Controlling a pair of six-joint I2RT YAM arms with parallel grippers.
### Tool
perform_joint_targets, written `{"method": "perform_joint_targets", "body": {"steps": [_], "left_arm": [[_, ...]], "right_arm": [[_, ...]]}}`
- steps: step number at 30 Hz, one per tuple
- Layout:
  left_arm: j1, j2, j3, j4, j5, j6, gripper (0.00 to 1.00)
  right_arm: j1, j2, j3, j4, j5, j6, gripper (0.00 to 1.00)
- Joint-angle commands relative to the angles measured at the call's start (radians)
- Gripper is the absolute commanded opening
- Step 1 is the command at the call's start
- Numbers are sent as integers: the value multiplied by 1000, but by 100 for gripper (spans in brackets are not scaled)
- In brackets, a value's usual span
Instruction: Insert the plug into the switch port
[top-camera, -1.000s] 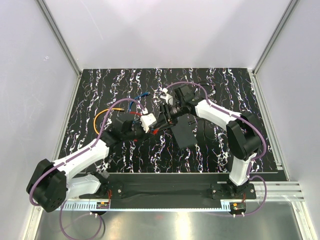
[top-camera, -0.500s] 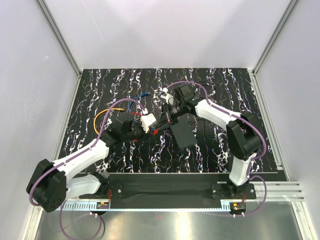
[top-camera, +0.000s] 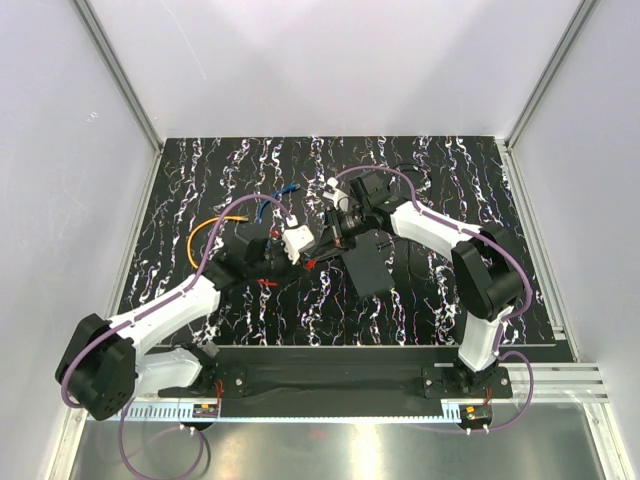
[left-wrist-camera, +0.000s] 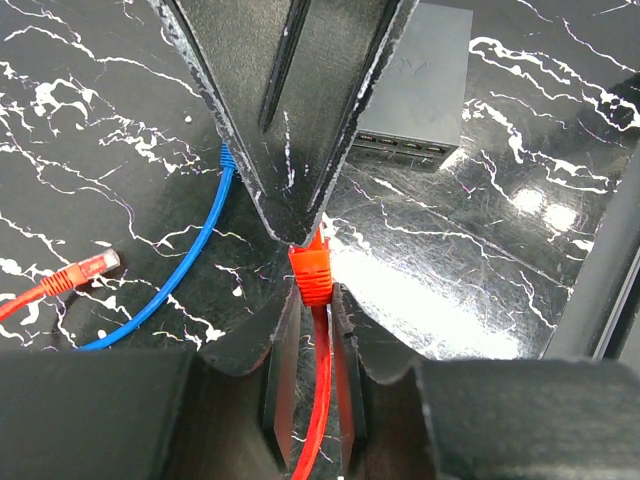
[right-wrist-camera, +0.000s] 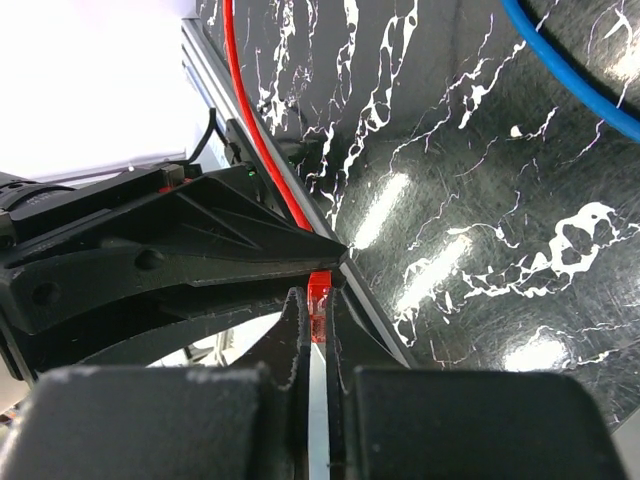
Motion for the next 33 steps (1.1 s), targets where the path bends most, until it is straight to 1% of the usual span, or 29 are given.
{"method": "perform_joint_targets", "body": {"steps": [1, 2, 3, 5, 6, 7, 8, 9, 10, 12, 13, 14, 15, 16, 18, 19, 20, 22, 23, 26, 28, 30, 33], "left_arm": [[-7, 12, 53, 89, 22, -6, 22], [-5, 12, 53, 90, 20, -6, 21], [-5, 15, 53, 90, 20, -4, 15], [-5, 13, 53, 95, 18, -6, 8], [-7, 16, 52, 98, 22, -4, 0], [-5, 19, 51, 99, 18, -3, 0], [-5, 22, 53, 98, 23, 7, 0], [-5, 32, 56, 87, 23, 16, 0], [-7, 39, 68, 57, 22, 28, 0], [-5, 48, 70, 30, 11, 88, 0], [-5, 52, 67, 4, 11, 109, 0], [-5, 58, 68, -14, 17, 160, 0], [-7, 64, 70, -26, 31, 181, 0], [-7, 82, 82, -69, 41, 204, 0], [-10, 117, 102, -95, 57, 255, 0], [-12, 178, 120, -155, 63, 278, 0], [-15, 214, 177, -181, 63, 301, 0], [-15, 300, 249, -273, 57, 306, 0], [-15, 368, 280, -287, 57, 300, 0], [-21, 467, 370, -299, 41, 283, 0], [-25, 510, 421, -287, 22, 274, 0], [-33, 596, 508, -344, 8, 272, 0], [-41, 682, 576, -417, -3, 296, 0]], "right_arm": [[-2, -44, -7, 83, -61, 52, 0], [-2, -44, -12, 84, -62, 56, 0], [-5, -44, -13, 86, -62, 58, 0], [-3, -45, -17, 89, -68, 64, 0], [-5, -45, -20, 95, -73, 66, 0], [-3, -44, -21, 98, -81, 67, 0], [-6, -41, -20, 92, -81, 64, 5], [-14, -38, -17, 55, -79, 52, 32], [-28, -38, -12, 29, -79, 31, 43], [-101, -53, -21, -17, -58, -31, 65], [-130, -59, -27, -58, -56, -52, 67], [-176, -65, -24, -92, -50, -107, 67], [-198, -70, -20, -156, -26, -140, 67], [-215, -79, -17, -182, -9, -196, 67], [-256, -91, -26, -221, 43, -230, 67], [-267, -96, -30, -233, 71, -250, 65], [-278, -91, -29, -246, 108, -279, 64], [-299, -68, -11, -279, 171, -310, 61], [-305, -56, -1, -290, 195, -336, 58], [-327, -13, 22, -299, 257, -371, 55], [-335, 30, 48, -302, 296, -391, 54], [-342, 59, 68, -315, 318, -399, 52], [-350, 108, 106, -327, 341, -408, 51]]}}
